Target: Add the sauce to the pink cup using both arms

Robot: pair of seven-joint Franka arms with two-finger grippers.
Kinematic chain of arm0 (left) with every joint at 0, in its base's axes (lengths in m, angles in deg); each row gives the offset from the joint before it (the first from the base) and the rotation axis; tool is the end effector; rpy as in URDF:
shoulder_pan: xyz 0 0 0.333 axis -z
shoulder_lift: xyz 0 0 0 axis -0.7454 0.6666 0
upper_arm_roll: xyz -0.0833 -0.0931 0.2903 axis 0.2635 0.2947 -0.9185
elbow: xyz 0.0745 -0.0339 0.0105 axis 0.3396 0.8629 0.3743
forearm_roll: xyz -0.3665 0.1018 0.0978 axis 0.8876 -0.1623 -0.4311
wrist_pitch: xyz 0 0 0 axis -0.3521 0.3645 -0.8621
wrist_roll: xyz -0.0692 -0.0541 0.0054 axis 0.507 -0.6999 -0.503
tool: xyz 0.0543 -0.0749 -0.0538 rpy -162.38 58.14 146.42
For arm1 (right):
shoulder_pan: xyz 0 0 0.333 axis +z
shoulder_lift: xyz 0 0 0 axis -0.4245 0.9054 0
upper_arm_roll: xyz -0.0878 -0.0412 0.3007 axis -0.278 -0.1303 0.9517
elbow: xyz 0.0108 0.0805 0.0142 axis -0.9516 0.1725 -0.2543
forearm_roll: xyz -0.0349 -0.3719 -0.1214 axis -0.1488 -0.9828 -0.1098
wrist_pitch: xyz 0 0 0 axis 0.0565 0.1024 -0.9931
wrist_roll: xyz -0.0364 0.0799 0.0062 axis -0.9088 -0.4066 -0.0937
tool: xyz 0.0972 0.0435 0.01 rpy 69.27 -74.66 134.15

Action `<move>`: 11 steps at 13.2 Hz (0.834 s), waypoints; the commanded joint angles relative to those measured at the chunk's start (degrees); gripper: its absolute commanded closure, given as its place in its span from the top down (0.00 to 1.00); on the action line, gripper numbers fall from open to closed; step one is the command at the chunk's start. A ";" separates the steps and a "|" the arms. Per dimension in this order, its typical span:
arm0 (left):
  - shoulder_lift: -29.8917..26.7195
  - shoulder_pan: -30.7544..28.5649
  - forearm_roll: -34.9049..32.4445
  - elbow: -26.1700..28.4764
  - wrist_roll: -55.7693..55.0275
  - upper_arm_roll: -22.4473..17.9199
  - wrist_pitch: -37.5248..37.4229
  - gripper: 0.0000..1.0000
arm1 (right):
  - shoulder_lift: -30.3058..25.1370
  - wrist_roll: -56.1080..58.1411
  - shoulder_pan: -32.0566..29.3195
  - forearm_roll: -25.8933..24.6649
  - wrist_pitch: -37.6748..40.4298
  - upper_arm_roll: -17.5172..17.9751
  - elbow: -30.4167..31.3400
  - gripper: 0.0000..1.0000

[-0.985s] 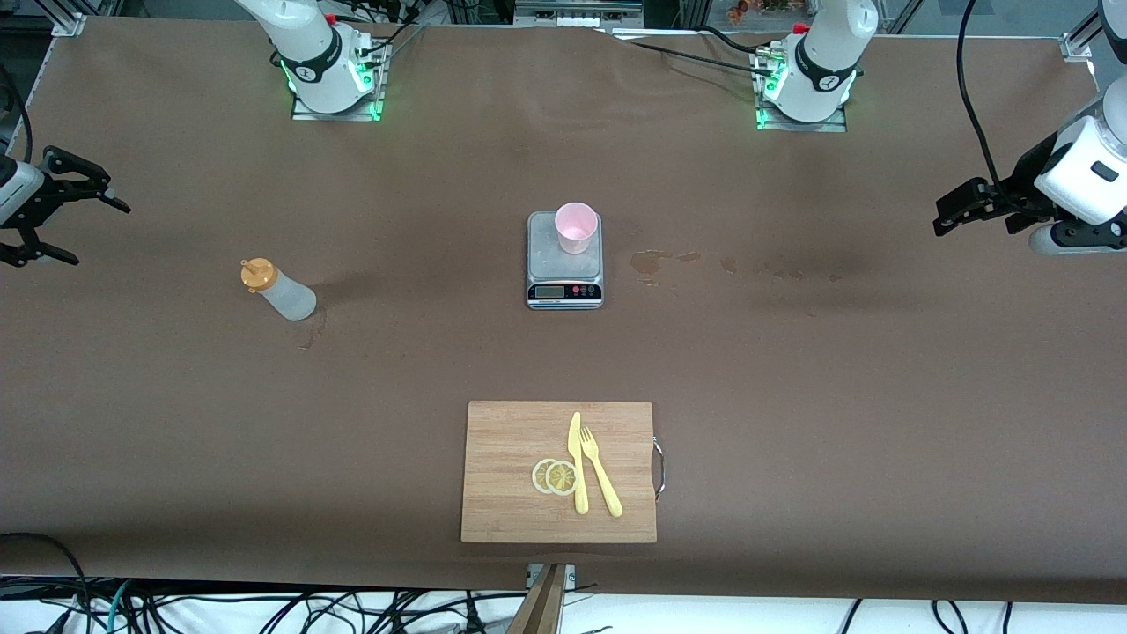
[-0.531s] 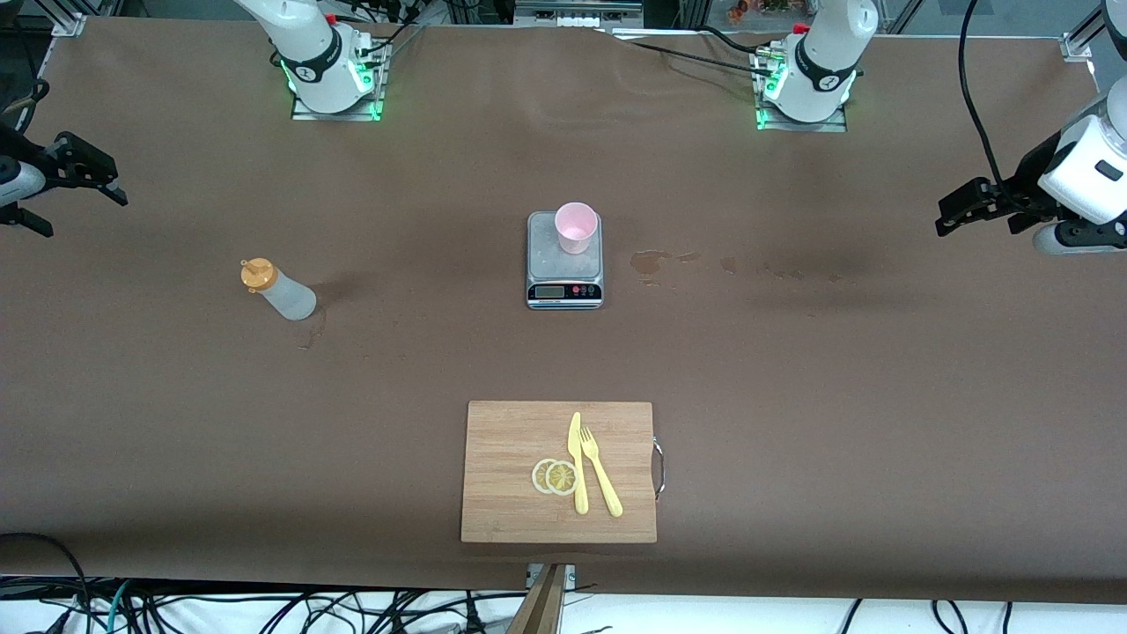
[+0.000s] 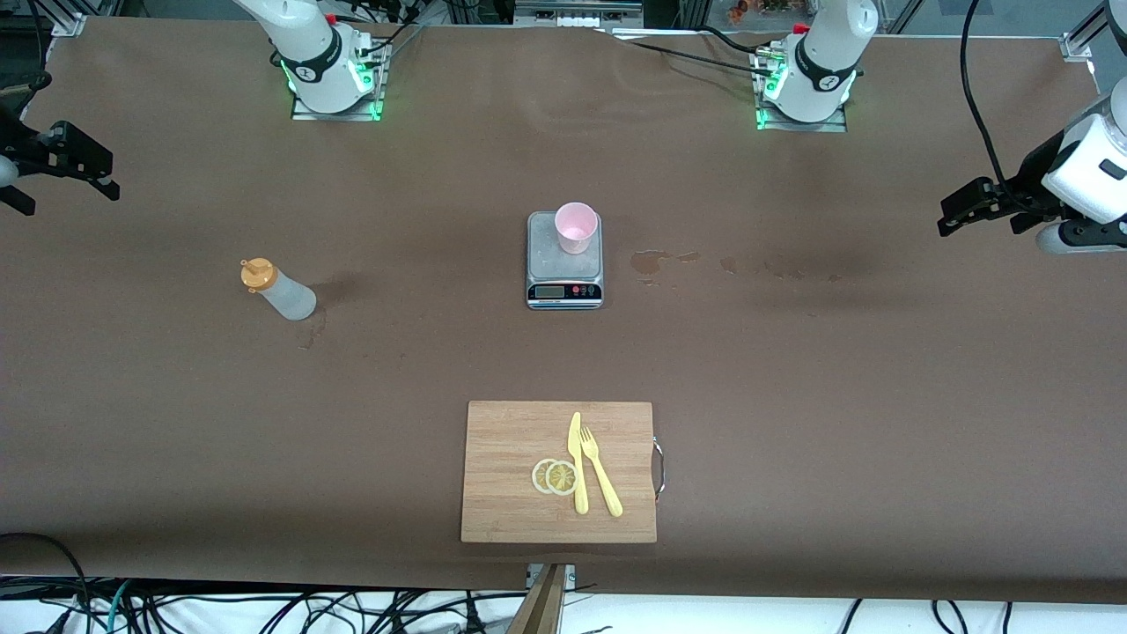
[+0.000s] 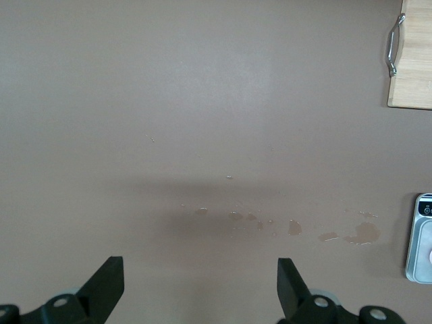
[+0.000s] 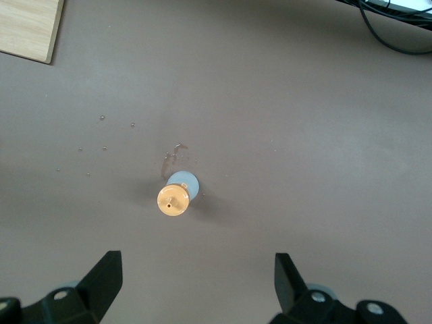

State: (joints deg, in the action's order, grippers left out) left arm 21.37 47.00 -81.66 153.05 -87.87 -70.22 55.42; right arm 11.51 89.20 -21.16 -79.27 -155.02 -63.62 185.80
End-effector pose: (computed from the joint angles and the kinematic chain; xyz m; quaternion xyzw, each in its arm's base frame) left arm 0.5459 0.0000 0.5776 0.9989 0.0413 -0.0230 0.0075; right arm 0.5304 -0.0414 0.6178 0.9915 0.1225 0.0400 0.0157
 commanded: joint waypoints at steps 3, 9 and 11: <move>0.69 -0.12 -1.27 -1.79 0.21 0.67 -1.56 1.00 | 1.53 -7.32 0.44 1.50 4.08 0.47 -3.02 1.00; 0.61 -0.12 -1.27 -1.79 -0.49 0.68 -2.09 1.00 | 2.06 -6.91 0.26 3.09 5.32 0.12 -3.02 1.00; 0.61 -0.12 -1.27 -1.79 -0.49 0.76 -2.09 1.00 | 1.88 -7.17 0.26 3.09 5.32 0.12 -3.11 1.00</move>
State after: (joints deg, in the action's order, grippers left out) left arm 21.37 47.00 -81.66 153.03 -87.86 -69.91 54.76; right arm 12.97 82.70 -20.57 -77.24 -151.17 -63.45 184.47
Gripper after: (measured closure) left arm 0.000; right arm 0.000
